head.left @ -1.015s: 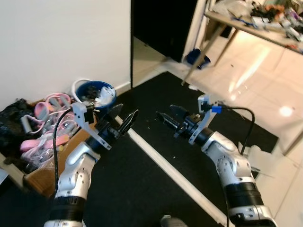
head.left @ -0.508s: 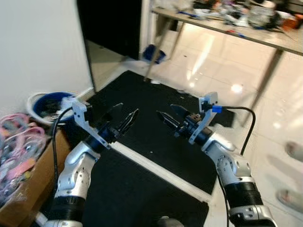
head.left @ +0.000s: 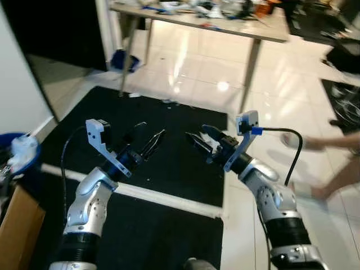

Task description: Picking trash to rubbish bin

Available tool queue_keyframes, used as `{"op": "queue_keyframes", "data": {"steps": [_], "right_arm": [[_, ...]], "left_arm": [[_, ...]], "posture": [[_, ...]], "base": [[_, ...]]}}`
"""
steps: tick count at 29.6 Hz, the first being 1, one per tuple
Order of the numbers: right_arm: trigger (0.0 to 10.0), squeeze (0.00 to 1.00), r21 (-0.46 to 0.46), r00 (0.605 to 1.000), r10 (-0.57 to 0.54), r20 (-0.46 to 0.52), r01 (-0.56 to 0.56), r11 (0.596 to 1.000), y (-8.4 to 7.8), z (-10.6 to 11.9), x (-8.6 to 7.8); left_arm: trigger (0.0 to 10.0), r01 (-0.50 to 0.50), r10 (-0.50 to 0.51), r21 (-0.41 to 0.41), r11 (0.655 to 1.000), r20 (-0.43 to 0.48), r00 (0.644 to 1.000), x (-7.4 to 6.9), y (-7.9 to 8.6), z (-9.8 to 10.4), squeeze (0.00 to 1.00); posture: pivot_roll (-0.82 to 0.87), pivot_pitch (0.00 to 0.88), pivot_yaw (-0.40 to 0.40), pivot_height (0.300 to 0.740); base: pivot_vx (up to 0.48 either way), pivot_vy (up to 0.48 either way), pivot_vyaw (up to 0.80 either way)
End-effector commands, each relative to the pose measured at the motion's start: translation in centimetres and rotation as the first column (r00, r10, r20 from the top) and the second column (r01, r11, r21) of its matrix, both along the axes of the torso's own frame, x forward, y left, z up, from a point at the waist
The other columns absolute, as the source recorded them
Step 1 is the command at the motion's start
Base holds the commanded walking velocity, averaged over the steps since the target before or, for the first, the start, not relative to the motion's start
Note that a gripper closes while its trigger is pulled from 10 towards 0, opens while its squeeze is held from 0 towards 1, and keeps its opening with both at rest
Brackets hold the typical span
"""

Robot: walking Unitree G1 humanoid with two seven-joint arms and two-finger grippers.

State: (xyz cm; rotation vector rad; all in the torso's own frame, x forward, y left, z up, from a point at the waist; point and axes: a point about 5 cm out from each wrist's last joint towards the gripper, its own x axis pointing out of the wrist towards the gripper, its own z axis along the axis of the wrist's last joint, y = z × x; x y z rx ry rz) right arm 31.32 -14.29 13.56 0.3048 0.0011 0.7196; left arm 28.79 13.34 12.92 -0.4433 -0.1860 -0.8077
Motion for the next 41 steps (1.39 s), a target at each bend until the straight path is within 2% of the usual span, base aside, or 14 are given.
{"op": "queue_keyframes", "data": {"steps": [1, 21, 29, 41], "right_arm": [[10.0, 0.0, 0.01, 1.0, 0.001, -0.002, -0.001, 1.0, 0.21, -0.14, -0.06], [10.0, 0.0, 0.01, 1.0, -0.005, -0.003, 0.005, 1.0, 0.16, -0.23, -0.02], [10.0, 0.0, 0.001, 1.0, -0.003, -0.009, 0.003, 1.0, 0.2, -0.23, 0.0], [10.0, 0.0, 0.007, 1.0, -0.009, 0.001, 0.009, 1.0, 0.17, -0.17, 0.0]], "left_arm": [[10.0, -0.008, 0.009, 0.017, 1.0, -0.008, 1.0, -0.17, 0.2, -0.33, 0.0], [10.0, -0.005, 0.005, 0.015, 1.0, -0.006, 1.0, -0.15, 0.16, -0.45, 0.0], [10.0, -0.006, 0.006, 0.014, 1.0, -0.005, 1.0, -0.15, 0.23, -0.42, 0.0], [10.0, -0.007, 0.007, 0.013, 1.0, -0.002, 1.0, -0.18, 0.26, -0.37, 0.0]], "posture": [[0.03, 0.0, -0.037, 0.74], [0.03, 0.0, -0.037, 0.74], [0.02, 0.0, -0.033, 0.74], [0.02, 0.0, -0.034, 0.74]], "base": [[0.0, 0.0, 0.0], [0.355, 0.0, 0.0], [0.401, 0.0, -0.77], [0.4, 0.0, 0.0]]}}
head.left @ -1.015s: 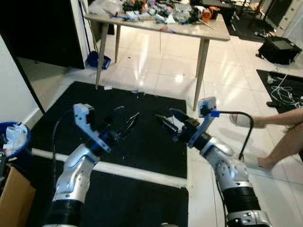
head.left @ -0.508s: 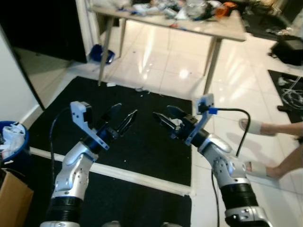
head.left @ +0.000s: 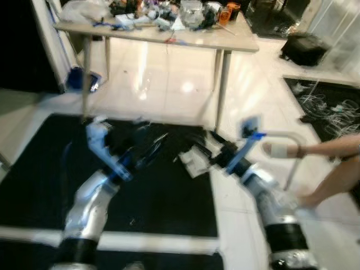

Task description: Picking trash to rubbish bin

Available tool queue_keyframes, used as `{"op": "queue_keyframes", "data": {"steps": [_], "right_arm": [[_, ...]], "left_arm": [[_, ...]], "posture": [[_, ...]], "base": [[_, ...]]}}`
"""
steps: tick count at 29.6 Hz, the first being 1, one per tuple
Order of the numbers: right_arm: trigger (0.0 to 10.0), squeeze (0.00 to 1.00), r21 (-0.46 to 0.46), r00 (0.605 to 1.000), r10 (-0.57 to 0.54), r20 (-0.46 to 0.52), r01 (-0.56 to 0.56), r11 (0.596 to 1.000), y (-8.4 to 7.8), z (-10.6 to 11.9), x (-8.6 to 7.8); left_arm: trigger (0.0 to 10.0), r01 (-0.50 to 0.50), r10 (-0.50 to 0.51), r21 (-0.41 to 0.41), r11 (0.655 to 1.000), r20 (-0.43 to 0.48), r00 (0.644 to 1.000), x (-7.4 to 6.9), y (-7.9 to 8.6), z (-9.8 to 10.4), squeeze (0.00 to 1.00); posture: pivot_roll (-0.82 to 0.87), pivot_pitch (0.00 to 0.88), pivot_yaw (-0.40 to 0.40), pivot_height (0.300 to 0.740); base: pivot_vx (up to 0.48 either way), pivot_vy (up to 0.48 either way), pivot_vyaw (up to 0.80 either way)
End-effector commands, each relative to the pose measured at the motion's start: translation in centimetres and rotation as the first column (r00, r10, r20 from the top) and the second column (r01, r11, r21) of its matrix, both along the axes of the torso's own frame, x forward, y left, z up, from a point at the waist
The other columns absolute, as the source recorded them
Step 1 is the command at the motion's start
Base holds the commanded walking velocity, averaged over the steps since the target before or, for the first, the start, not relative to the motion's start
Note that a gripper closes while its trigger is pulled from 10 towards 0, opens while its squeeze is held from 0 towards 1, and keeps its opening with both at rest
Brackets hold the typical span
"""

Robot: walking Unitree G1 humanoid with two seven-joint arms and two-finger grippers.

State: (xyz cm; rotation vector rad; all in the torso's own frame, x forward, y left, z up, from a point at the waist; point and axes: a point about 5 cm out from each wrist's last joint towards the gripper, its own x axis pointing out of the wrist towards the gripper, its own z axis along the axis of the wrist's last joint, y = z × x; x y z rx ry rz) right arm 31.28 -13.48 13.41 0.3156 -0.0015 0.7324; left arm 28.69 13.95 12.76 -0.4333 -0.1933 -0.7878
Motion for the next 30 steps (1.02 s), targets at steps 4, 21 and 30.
{"op": "queue_keyframes", "data": {"steps": [4, 21, 30], "right_arm": [[10.0, 0.0, -0.005, 1.0, -0.022, 0.002, 0.022, 1.0, -0.67, 0.0, 0.04], [10.0, 0.0, -0.007, 1.0, -0.019, -0.007, 0.019, 1.0, -0.67, -0.06, 0.06], [10.0, 0.0, -0.005, 1.0, -0.022, -0.008, 0.022, 1.0, -0.67, -0.07, 0.08]], "left_arm": [[10.0, 0.015, -0.015, 0.007, 1.0, -0.006, 1.0, -0.07, -0.38, -0.18, 0.0], [10.0, 0.016, -0.016, 0.008, 1.0, -0.004, 1.0, -0.08, -0.42, -0.12, 0.0], [10.0, 0.017, -0.017, 0.009, 1.0, -0.004, 1.0, -0.08, -0.44, -0.1, 0.0]], "posture": [[0.02, 0.0, -0.034, 0.74], [0.02, 0.0, -0.034, 0.74], [0.02, 0.0, -0.034, 0.74]], "base": [[0.4, 0.0, 0.0], [0.401, 0.0, -0.03], [0.4, 0.0, -0.51]]}}
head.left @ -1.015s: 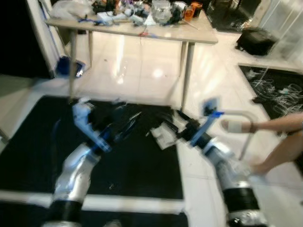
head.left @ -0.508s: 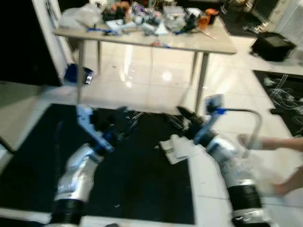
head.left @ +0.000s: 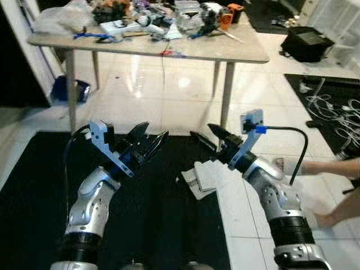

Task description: Picking trash to rubbish bin

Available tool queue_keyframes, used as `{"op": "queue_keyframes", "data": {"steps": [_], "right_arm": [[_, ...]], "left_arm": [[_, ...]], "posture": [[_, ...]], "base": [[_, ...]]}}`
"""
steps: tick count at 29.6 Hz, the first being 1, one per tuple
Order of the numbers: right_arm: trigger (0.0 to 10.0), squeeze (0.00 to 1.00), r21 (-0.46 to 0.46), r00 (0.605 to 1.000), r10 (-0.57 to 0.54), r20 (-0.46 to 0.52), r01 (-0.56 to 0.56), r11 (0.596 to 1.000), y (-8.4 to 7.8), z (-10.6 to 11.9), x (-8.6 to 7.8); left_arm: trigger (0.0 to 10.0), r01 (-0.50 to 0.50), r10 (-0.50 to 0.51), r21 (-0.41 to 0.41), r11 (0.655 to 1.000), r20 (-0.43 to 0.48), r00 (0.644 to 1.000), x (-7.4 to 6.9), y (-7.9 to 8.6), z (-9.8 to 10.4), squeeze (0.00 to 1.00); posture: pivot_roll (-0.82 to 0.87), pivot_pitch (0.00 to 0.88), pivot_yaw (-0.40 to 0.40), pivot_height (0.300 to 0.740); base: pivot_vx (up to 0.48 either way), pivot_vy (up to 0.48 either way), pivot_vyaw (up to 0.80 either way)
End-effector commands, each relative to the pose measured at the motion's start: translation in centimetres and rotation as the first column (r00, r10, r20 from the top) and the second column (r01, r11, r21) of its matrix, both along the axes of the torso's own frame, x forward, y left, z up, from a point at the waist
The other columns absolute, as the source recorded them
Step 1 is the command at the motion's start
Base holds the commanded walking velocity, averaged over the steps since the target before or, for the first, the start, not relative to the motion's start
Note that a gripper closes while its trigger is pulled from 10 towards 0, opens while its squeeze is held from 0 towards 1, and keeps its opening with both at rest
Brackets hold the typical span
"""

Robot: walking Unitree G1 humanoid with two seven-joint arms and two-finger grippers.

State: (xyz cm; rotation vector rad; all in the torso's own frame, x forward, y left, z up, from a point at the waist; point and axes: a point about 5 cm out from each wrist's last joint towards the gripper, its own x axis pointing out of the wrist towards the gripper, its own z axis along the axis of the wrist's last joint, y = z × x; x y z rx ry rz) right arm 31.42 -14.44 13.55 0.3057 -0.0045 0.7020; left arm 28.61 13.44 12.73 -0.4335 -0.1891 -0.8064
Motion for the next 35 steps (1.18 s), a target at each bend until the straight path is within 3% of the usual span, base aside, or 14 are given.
{"op": "queue_keyframes", "data": {"steps": [1, 35], "right_arm": [[10.0, 0.0, 0.005, 1.0, 0.009, -0.01, -0.009, 1.0, 0.29, -0.2, -0.05], [10.0, 0.0, 0.003, 1.0, 0.012, -0.011, -0.012, 1.0, 0.3, -0.36, -0.07]], "left_arm": [[10.0, -0.002, 0.002, 0.007, 1.0, -0.004, 1.0, 0.0, 0.08, -0.07, 0.0], [10.0, 0.004, -0.003, 0.014, 1.0, -0.006, 1.0, -0.02, 0.01, -0.28, 0.0]], "posture": [[0.02, 0.0, -0.034, 0.74], [0.02, 0.0, -0.037, 0.74]], "base": [[0.401, 0.0, 0.0], [0.4, 0.0, 0.0]]}}
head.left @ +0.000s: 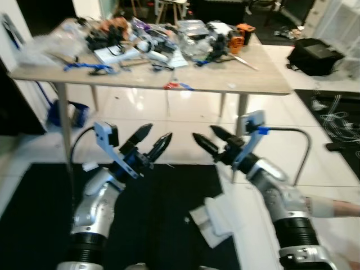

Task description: Picking trash to rubbish bin

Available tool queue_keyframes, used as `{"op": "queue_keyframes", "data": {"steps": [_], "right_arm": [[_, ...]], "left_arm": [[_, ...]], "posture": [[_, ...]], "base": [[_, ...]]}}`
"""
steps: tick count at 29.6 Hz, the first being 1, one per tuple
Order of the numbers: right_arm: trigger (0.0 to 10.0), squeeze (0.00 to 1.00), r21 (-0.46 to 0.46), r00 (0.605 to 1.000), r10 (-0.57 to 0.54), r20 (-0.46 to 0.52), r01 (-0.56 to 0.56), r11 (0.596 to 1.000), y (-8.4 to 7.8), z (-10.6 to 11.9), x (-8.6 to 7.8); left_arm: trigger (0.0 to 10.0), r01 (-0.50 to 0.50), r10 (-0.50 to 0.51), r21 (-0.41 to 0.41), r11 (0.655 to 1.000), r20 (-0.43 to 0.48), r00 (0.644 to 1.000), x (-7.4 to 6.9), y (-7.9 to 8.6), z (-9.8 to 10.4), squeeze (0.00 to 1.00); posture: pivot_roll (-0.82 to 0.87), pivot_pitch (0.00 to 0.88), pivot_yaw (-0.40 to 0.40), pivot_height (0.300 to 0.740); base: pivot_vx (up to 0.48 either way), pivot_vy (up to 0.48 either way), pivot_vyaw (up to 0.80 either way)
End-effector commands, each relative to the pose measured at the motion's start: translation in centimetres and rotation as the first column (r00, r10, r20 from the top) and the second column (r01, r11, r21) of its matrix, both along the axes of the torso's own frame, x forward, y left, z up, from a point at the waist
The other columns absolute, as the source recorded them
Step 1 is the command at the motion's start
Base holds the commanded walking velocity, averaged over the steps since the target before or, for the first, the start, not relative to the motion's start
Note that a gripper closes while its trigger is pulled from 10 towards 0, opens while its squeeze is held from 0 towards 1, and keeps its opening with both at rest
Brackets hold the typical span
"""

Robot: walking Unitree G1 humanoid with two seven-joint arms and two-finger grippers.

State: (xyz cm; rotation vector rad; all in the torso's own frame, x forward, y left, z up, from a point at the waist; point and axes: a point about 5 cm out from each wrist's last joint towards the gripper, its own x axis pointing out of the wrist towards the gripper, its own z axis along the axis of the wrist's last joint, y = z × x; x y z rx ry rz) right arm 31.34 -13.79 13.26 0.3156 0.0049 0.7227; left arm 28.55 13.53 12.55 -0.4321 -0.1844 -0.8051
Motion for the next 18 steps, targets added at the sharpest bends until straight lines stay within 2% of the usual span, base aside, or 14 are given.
{"op": "queue_keyframes", "data": {"steps": [1, 18], "right_arm": [[10.0, 0.0, -0.003, 1.0, -0.01, -0.002, 0.01, 1.0, -0.35, -0.08, 0.01], [10.0, 0.0, 0.003, 1.0, -0.013, -0.003, 0.013, 1.0, -0.34, 0.01, 0.07]], "left_arm": [[10.0, 0.004, -0.004, 0.011, 1.0, -0.002, 1.0, 0.05, -0.09, -0.1, 0.0], [10.0, 0.001, -0.001, 0.011, 1.0, 0.0, 1.0, 0.08, 0.04, -0.11, 0.0]], "posture": [[0.02, 0.0, -0.037, 0.74], [0.02, 0.0, -0.035, 0.74]], "base": [[0.398, 0.0, 0.0], [0.399, 0.0, 0.0]]}}
